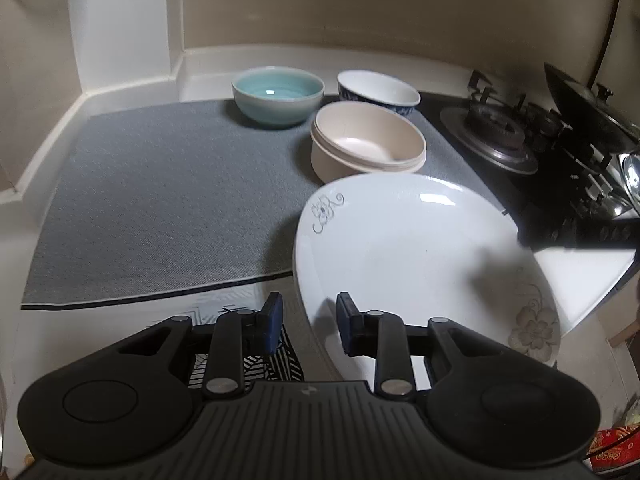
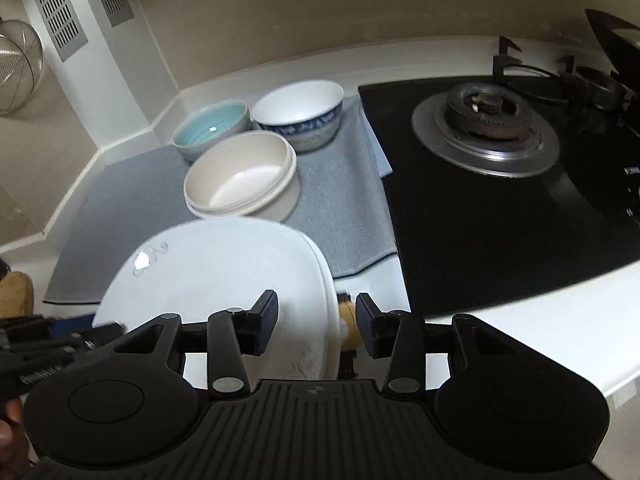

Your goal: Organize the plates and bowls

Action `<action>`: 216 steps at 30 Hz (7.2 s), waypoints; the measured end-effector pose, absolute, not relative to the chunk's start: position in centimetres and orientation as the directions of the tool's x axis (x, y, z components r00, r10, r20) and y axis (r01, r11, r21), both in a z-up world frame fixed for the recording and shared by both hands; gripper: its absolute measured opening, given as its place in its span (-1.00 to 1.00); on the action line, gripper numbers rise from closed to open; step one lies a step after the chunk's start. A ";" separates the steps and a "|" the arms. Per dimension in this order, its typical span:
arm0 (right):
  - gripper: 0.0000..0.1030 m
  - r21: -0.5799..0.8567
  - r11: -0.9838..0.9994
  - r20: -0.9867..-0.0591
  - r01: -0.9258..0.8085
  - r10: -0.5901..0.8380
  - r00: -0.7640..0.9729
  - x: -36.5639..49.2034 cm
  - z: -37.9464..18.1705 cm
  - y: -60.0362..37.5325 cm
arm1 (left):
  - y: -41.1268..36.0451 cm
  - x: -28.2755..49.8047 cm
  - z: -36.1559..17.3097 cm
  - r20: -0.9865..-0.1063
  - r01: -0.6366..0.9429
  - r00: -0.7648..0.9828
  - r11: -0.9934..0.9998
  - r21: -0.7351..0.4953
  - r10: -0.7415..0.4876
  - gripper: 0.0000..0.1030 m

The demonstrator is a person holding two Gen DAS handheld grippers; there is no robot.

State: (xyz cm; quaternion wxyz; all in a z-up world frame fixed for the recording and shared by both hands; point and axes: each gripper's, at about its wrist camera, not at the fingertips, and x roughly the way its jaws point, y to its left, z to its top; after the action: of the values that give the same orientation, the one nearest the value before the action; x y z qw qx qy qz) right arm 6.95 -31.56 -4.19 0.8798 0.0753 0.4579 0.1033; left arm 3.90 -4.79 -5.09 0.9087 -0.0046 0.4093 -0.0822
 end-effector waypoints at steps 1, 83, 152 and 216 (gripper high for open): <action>-0.11 0.229 0.968 -0.797 -0.107 0.249 0.551 6.9 -4.5 -31.6 | -4.8 3.7 -4.9 -0.738 0.153 0.656 0.985 -0.073 -0.157 -0.71; -0.16 0.254 0.939 -0.871 -0.232 0.326 0.368 8.2 -6.8 -25.3 | 2.2 3.9 -7.7 -0.730 -0.034 0.613 0.913 -0.406 -0.301 -0.21; 0.10 0.069 0.891 -0.621 -0.450 0.391 0.680 7.8 -2.7 -17.6 | 8.8 1.7 -2.2 -0.597 -0.238 0.796 0.959 -0.154 0.102 -0.02; 0.19 -0.027 0.907 -0.650 -0.421 0.304 0.697 7.9 -11.3 -29.0 | -6.0 0.8 -1.1 -0.654 -0.058 0.756 0.993 -0.100 -0.022 0.08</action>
State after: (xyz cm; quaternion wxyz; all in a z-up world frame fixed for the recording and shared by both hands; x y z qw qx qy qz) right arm 7.93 -29.02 -11.29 0.9170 -0.0868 0.3355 0.1976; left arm 0.80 -6.04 -1.13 0.9353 -0.0571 0.3492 0.0096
